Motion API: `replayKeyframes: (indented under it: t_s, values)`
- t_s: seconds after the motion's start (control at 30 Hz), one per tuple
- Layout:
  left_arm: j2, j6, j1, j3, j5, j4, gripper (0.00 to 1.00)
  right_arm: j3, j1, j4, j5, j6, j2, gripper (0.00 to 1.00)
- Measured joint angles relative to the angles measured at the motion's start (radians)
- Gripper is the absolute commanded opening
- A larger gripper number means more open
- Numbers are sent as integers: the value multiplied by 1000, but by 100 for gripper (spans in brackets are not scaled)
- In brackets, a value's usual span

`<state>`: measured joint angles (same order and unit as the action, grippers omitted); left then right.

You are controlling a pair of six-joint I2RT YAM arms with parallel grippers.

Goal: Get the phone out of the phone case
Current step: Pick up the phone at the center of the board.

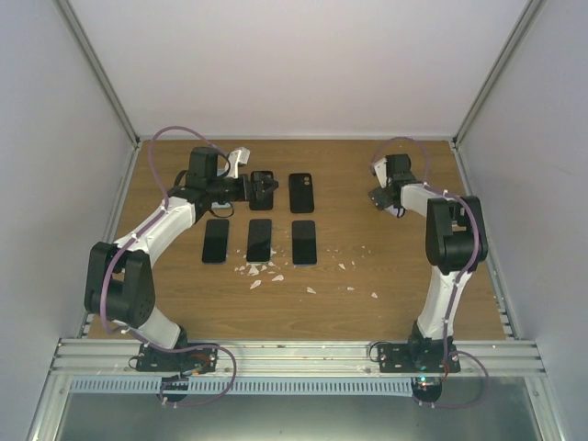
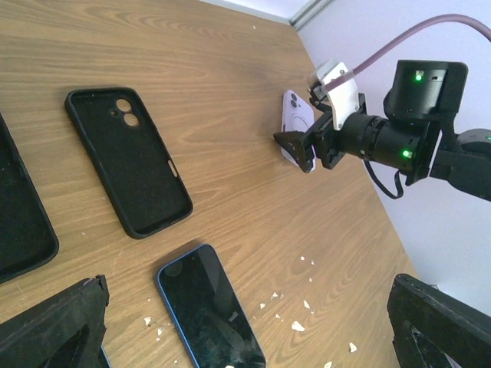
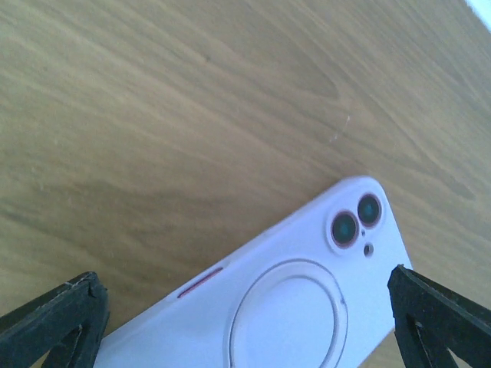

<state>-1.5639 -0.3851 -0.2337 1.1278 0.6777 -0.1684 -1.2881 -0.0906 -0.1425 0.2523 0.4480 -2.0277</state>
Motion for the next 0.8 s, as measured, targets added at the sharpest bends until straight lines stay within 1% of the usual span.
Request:
replayKeyframes:
  t_s: [0.23,0.43,0.67,0.8]
  values:
    - [0,0,0,0,5,0,99,107,41,4,-34,-22,79,100]
    - [0,-2,0,0,6,0,99,153,118,-23,-100,-47,120,99]
    - [-8,-8,0,0,6,0,99,155,216,-55,-211,-80,123,100]
    - [-8,-8,0,0,6,0,99,110,258,-116,-296,-97,95,100]
